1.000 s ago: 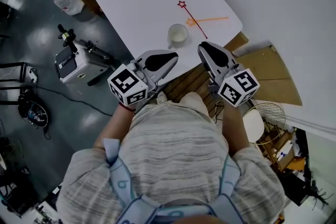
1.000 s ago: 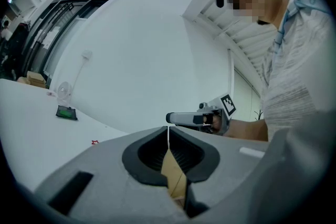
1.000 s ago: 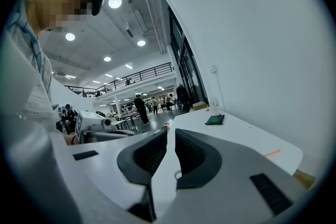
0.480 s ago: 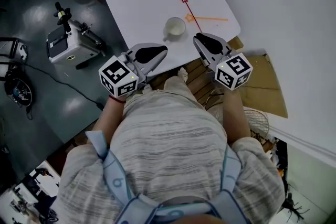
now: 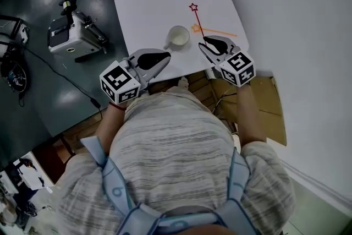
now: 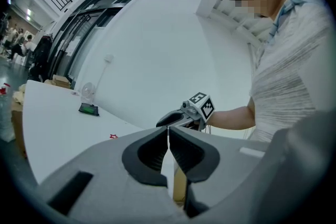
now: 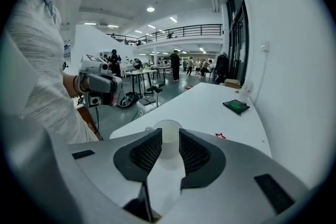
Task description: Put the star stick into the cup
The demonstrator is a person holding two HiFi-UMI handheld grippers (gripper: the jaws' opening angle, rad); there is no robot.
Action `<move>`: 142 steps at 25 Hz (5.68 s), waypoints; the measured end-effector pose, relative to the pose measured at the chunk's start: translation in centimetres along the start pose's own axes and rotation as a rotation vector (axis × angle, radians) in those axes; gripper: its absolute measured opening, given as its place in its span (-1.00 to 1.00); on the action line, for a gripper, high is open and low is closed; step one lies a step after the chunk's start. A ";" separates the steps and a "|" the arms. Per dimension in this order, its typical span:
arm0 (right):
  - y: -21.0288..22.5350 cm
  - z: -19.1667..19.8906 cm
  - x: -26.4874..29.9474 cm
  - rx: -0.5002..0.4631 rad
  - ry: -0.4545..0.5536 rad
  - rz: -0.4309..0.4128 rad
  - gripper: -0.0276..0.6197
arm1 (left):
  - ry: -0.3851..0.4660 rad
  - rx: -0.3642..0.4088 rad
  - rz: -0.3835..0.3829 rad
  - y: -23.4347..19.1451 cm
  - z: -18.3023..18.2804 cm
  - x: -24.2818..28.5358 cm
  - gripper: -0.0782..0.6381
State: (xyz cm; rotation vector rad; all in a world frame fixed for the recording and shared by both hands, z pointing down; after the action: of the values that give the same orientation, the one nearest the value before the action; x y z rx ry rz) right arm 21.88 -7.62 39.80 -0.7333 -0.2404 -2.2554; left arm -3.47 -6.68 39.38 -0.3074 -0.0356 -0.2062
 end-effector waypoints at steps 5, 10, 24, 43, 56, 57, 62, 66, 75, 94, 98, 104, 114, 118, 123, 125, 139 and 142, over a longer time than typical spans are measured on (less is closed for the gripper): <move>2.9 0.4 1.0 -0.077 -0.062 -0.060 -0.70 | 0.004 -0.005 -0.055 -0.2 -0.1 1.2 -0.73; 5.8 1.9 3.4 -0.200 -0.197 -0.066 -0.70 | 0.005 -0.007 -0.094 -0.8 -0.1 1.7 -0.73; 10.1 5.4 9.4 -0.490 -0.533 -0.162 -0.70 | -0.022 -0.021 -0.100 -1.8 0.3 1.7 -0.73; 11.2 7.1 13.1 -0.571 -0.729 -0.279 -0.74 | -0.007 -0.041 -0.118 -1.9 0.5 1.2 -0.73; 9.9 7.2 12.4 -0.624 -0.713 -0.206 -0.85 | -0.002 -0.038 -0.111 -1.2 0.7 1.0 -0.72; 9.9 7.0 12.3 -0.616 -0.698 -0.193 -0.85 | -0.002 -0.036 -0.109 -1.2 0.8 1.0 -0.73; 10.3 2.6 9.8 -0.574 -0.534 -0.064 -0.85 | 0.002 -0.037 -0.105 -1.4 0.7 0.7 -0.73; 10.1 -2.8 6.4 -0.478 -0.305 0.051 -0.85 | 0.004 -0.033 -0.095 -1.4 0.6 0.8 -0.73; 7.2 -9.5 0.4 -0.228 0.156 0.139 -0.85 | 0.011 -0.022 -0.084 -1.8 0.0 0.5 -0.73; 1.7 -7.3 3.8 0.244 0.497 0.052 -0.85 | 0.032 -0.016 -0.075 -2.2 -0.7 0.0 -0.73; 1.3 -6.3 4.8 0.263 0.457 0.026 -0.85 | 0.034 -0.016 -0.071 -2.2 -0.5 0.0 -0.73; 1.7 -5.4 4.9 0.289 0.419 0.025 -0.85 | 0.036 -0.018 -0.066 -2.2 -0.5 0.0 -0.73; 5.1 -2.8 3.7 0.313 0.333 0.133 -0.85 | 0.035 -0.020 -0.057 -2.1 -0.5 0.4 -0.73; 7.3 -1.2 4.5 0.319 0.241 0.159 -0.85 | 0.030 -0.025 -0.056 -2.3 -0.3 0.6 -0.73; 9.8 1.4 6.3 0.350 0.089 0.173 -0.84 | 0.028 -0.030 -0.051 -2.3 -0.3 0.7 -0.73; 10.9 2.9 7.6 0.375 0.018 0.160 -0.84 | 0.024 -0.032 -0.050 -2.3 -0.1 0.7 -0.73; 14.0 7.3 13.4 0.449 -0.285 0.182 -0.84 | 0.015 -0.046 -0.061 -3.1 0.0 0.8 -0.73; 14.1 7.5 14.2 0.437 -0.338 0.192 -0.75 | 0.018 -0.049 -0.059 -3.3 0.0 0.8 -0.73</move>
State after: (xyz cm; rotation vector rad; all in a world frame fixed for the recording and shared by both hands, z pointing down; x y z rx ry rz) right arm 27.02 -23.26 53.36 -0.8510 -0.7642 -1.8004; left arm -3.33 -9.90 40.42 -0.3530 -0.0216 -0.2690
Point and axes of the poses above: the fingertips, and each gripper's own axes: x forward along the fingers, y to its right, z out of its underside, the point moved 9 cm from there along -x, backward along the fingers, and after that the axes turned 1 degree about z, right-handed, at the moved point
